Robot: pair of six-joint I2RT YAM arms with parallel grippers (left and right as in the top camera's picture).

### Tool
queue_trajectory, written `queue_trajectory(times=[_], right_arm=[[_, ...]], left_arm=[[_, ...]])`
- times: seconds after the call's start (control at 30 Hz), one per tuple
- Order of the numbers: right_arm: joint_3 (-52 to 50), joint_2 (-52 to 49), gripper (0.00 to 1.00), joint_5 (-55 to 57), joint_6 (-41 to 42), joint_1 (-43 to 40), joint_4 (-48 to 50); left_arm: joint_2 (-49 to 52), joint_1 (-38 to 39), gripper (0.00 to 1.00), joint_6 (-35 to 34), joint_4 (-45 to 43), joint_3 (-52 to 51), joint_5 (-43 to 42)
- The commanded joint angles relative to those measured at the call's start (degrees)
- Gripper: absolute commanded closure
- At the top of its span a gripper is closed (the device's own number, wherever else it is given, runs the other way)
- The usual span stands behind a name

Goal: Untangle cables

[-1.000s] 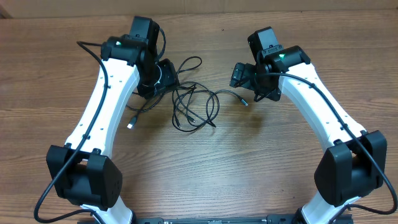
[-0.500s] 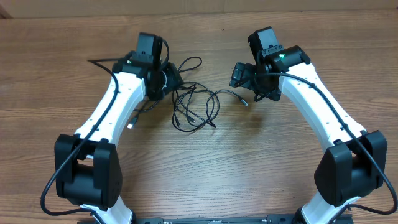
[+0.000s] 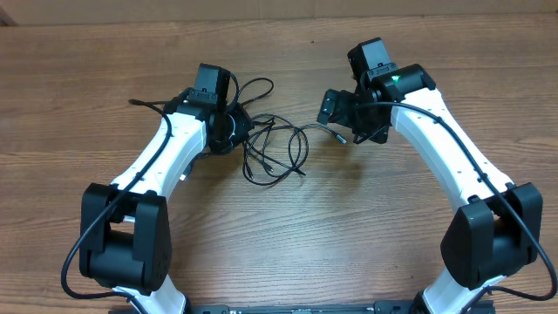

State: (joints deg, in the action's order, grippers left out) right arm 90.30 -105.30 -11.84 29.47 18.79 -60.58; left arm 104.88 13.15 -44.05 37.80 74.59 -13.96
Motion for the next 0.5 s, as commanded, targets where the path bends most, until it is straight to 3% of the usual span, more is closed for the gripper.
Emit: queue_trajectory(times=[0.0,0.3,0.47], right_arm=[[-0.3,-0.3,0.00,-12.9,-4.0,-0.1,2.3],[-0.3,-5.7,0.00,-14.3,12.8,3.3,13.1],[-0.3,-11.6,0.00,-19.9,14.3,6.3,18.9]], left_arm=[[-1.2,0.4,0.96,7.0,1.0,3.4,-1.7],[-1.2,0.4,0.96,12.0,4.8,4.4,0.0],[-1.2,0.4,0.96,14.5,8.5,4.4,4.9]])
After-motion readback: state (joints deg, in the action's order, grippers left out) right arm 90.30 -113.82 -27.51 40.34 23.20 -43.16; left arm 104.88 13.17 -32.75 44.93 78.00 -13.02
